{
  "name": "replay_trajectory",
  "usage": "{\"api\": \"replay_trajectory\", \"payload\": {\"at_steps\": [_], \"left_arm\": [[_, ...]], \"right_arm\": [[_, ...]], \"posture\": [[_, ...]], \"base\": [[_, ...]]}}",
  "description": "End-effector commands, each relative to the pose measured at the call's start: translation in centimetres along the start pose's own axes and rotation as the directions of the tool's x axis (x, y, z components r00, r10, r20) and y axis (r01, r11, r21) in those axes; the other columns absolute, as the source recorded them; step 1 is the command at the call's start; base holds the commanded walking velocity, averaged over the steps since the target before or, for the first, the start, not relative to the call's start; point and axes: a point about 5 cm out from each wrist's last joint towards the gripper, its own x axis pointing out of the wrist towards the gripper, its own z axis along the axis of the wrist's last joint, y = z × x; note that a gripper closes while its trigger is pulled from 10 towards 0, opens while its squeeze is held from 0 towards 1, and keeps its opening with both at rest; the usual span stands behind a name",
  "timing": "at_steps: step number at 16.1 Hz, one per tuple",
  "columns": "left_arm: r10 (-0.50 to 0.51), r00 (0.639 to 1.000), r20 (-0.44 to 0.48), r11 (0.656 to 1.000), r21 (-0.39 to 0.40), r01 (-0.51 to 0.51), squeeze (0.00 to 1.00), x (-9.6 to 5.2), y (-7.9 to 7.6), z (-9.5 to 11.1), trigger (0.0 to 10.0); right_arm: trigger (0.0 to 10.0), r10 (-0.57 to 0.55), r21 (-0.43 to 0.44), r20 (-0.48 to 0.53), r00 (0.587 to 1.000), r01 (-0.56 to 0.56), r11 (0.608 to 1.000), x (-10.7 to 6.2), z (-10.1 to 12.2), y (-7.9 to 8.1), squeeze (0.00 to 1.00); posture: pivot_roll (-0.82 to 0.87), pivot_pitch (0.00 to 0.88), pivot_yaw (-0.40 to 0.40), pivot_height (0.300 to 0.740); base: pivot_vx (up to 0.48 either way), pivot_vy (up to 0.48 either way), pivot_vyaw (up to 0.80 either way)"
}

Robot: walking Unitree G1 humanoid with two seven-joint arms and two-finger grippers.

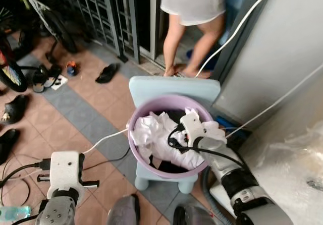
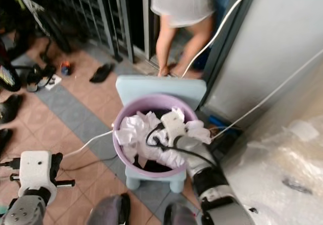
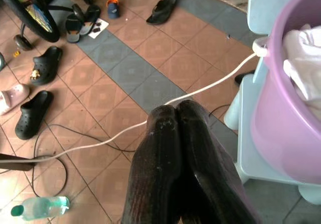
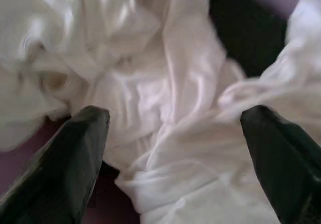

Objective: Clothes washing

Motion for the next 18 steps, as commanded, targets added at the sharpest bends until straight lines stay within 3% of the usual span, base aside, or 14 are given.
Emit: {"api": "replay_trajectory", "payload": {"at_steps": [1, 3, 4, 5, 7, 10, 18], "left_arm": [[0.010, 1.000, -0.013, 1.000, 0.014, -0.010, 0.00, -0.4, 0.4, 0.0, 10.0], [0.013, 1.000, -0.010, 1.000, 0.019, -0.013, 0.00, -0.8, 0.5, 0.1, 10.0], [0.013, 1.000, -0.011, 1.000, 0.021, -0.013, 0.00, -1.1, 0.4, 0.2, 10.0], [0.017, 1.000, -0.013, 1.000, 0.021, -0.017, 0.00, -1.2, 0.3, 0.2, 10.0], [0.018, 1.000, -0.018, 1.000, 0.019, -0.018, 0.00, -1.4, 0.2, 0.1, 10.0], [0.023, 0.999, -0.024, 1.000, 0.014, -0.023, 0.00, -1.6, -0.1, 0.1, 10.0], [0.044, 0.999, -0.025, 0.999, 0.002, -0.043, 0.00, -1.8, -0.5, 0.5, 10.0]], "right_arm": [[10.0, -0.032, -0.023, -0.031, 0.999, 0.031, 0.999, 0.2, -0.8, -0.2, 0.00], [10.0, -0.081, -0.067, -0.054, 0.995, 0.078, 0.995, 0.5, -1.5, -0.2, 0.00], [1.5, -0.105, -0.096, -0.074, 0.992, 0.097, 0.991, 0.7, -2.1, -0.2, 0.00], [0.0, -0.120, -0.106, -0.079, 0.990, 0.111, 0.988, 0.7, -2.2, -0.2, 0.00], [0.0, -0.126, -0.155, -0.076, 0.989, 0.113, 0.981, 0.9, -2.3, 0.0, 0.00], [0.0, -0.114, -0.156, -0.074, 0.991, 0.102, 0.982, 1.1, -2.4, 0.8, 0.00], [0.0, -0.121, -0.108, -0.052, 0.991, 0.115, 0.987, 1.5, -2.8, 1.4, 0.00]], "posture": [[0.23, 0.259, -0.014, 0.740], [0.23, 0.275, -0.018, 0.740], [0.24, 0.282, -0.021, 0.740], [0.24, 0.286, -0.023, 0.740], [0.24, 0.288, -0.029, 0.740], [0.25, 0.288, -0.046, 0.740], [0.26, 0.294, -0.071, 0.740]], "base": [[0.000, 0.000, 0.00], [0.000, 0.000, 0.00], [0.000, 0.000, 0.00], [0.000, 0.000, 0.00], [0.000, 0.000, 0.00], [0.000, 0.000, 0.00], [0.000, 0.000, 0.00]]}}
